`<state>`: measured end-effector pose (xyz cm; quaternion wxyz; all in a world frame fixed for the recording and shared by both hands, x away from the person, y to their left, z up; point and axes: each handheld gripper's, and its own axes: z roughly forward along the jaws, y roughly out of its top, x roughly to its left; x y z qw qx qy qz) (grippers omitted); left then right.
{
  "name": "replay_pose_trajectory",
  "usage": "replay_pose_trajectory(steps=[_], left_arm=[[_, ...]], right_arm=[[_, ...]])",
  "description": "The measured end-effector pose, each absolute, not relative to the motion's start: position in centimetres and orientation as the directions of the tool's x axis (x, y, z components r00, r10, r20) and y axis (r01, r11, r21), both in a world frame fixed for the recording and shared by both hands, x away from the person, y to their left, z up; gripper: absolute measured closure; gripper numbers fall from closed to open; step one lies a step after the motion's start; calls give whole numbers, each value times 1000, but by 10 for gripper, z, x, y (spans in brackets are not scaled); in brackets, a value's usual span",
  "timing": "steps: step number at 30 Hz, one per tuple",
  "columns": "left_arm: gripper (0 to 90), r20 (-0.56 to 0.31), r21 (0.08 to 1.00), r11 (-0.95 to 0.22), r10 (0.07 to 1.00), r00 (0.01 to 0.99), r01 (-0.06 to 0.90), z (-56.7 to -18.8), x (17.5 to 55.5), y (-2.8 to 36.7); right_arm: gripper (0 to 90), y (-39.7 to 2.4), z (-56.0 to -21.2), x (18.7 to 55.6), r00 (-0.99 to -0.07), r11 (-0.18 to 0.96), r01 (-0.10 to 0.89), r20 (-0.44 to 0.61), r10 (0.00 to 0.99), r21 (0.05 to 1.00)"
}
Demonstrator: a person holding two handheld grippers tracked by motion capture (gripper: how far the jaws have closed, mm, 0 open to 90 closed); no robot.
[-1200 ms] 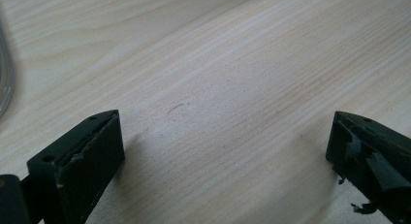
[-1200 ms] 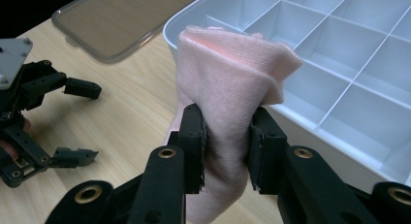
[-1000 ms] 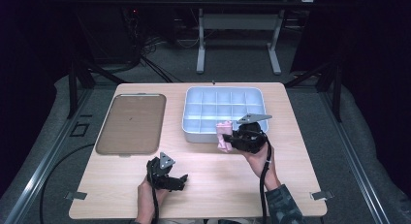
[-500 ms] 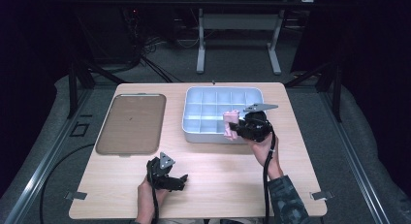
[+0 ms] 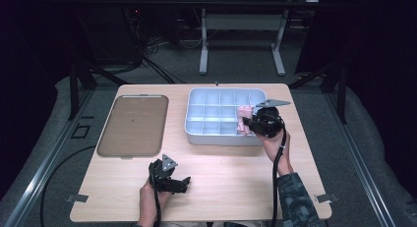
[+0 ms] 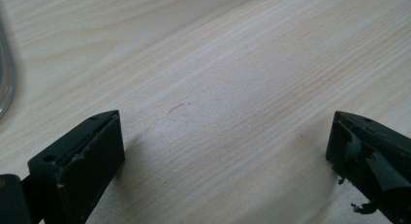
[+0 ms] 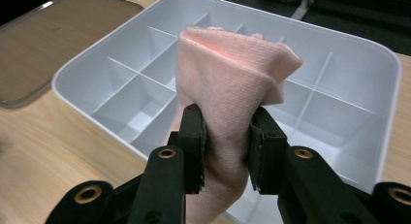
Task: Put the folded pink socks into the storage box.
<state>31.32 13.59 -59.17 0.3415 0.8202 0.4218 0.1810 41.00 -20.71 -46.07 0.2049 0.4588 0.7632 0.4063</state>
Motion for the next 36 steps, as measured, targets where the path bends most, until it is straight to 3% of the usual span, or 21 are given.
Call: replay_pose_trajectory(steps=[18, 31, 36], left_arm=[[1, 9, 713, -411, 815, 579, 568, -592, 313, 136], [1, 9, 713, -411, 816, 578, 568, -592, 313, 136], [1, 9, 713, -410, 816, 578, 568, -592, 313, 136]], right_arm=[[709, -239, -475, 433, -365, 243, 598, -10, 931, 764], [700, -229, -495, 441, -359, 356, 636, -146, 922, 685], [679, -230, -505, 442, -358, 356, 654, -142, 923, 667]])
